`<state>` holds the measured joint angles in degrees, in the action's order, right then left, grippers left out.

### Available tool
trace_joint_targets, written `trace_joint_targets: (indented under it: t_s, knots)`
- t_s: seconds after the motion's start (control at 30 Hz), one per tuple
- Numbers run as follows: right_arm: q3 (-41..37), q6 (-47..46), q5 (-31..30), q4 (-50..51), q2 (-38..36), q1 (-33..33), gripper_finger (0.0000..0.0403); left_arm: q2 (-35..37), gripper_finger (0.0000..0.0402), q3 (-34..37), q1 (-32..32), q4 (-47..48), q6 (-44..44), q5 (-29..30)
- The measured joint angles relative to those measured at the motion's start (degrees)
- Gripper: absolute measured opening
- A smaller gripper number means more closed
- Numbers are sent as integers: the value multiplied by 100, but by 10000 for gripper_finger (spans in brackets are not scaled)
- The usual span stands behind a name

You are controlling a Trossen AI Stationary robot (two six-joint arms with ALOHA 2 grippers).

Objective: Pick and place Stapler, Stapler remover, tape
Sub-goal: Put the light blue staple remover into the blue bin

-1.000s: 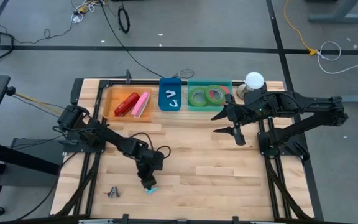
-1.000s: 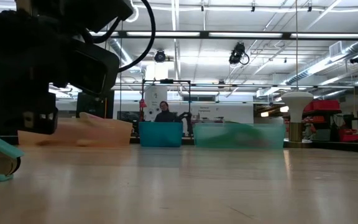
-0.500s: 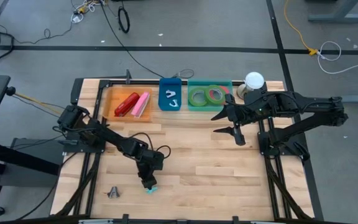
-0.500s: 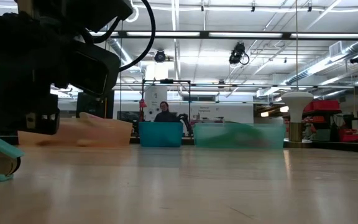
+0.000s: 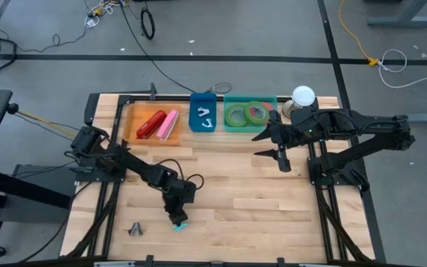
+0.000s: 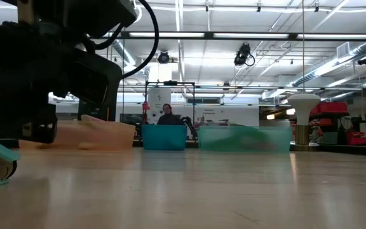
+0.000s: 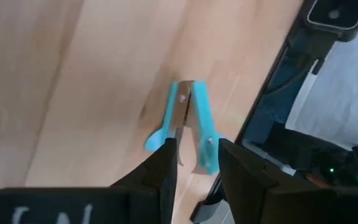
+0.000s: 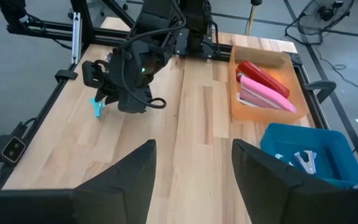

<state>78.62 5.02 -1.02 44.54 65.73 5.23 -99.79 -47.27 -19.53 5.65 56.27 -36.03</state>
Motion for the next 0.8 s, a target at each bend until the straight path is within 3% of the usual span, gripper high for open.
trace_joint_targets:
  t_s: [0.37, 0.8]
  knots:
    - [0, 19, -2, 18, 0, 0, 210, 2, 52, 0, 13, -1, 12, -87]
    - [0, 20, -2, 15, 0, 0, 210, 2, 17, 0, 33, -4, 2, -446]
